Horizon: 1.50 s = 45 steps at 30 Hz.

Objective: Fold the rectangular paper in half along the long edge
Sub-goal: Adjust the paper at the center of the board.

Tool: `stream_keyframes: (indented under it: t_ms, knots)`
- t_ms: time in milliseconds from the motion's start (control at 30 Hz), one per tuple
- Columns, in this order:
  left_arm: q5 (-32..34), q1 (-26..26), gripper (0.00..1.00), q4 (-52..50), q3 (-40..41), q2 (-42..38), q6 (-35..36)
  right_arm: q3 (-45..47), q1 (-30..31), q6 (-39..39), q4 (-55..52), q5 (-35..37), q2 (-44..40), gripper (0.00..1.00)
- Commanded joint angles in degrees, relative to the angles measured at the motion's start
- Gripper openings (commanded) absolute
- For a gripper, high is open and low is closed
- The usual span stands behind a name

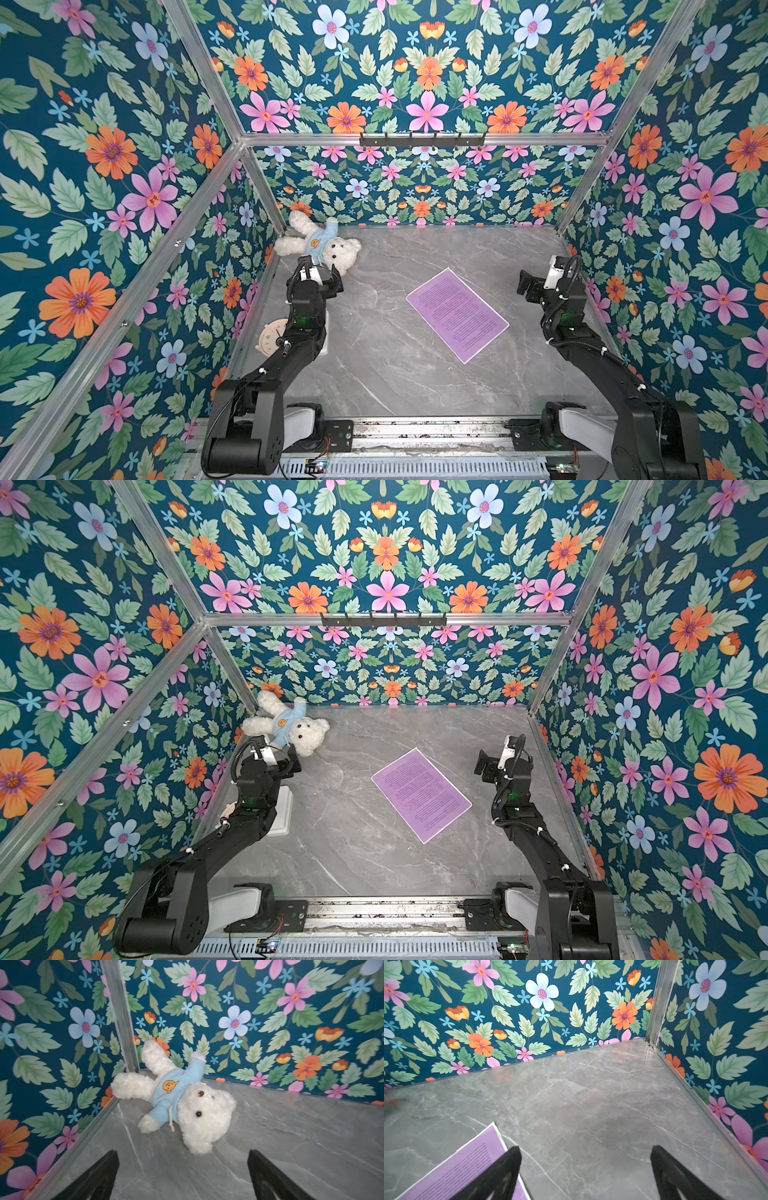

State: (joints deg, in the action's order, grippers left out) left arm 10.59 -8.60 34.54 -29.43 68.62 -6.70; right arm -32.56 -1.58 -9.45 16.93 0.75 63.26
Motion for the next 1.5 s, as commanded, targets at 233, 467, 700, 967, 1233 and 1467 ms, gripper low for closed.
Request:
stream_keyframes:
  t_ms: [233,467,700,967,1233,1467]
  knots:
    - [13.1,-20.4,1.0,-21.7,-6.4,1.7,-20.9,-12.6,2.9,-16.9,-31.6,-16.8,1.6,0.99]
    - [13.9,-31.6,1.0,-22.8,-12.2,8.8,-27.8,-22.4,8.2,-13.2,-39.6,-23.3,12.5,0.99]
    - [13.0,-39.2,1.0,-11.6,-9.3,11.9,-32.0,-28.3,10.5,-5.6,-43.7,-19.2,20.6,0.99]
    - [11.3,-42.5,1.0,-5.1,-8.2,16.4,-36.0,-29.7,10.5,-5.1,-43.3,-20.2,27.5,0.98]
    - [8.3,-42.5,1.0,-3.5,-10.9,22.7,-33.8,-29.7,10.5,-6.3,-42.8,-20.6,34.3,0.84]
    - [6.9,-42.5,1.0,-4.6,-9.3,22.8,-36.4,-30.2,10.6,-6.7,-43.7,-18.5,37.5,0.82]
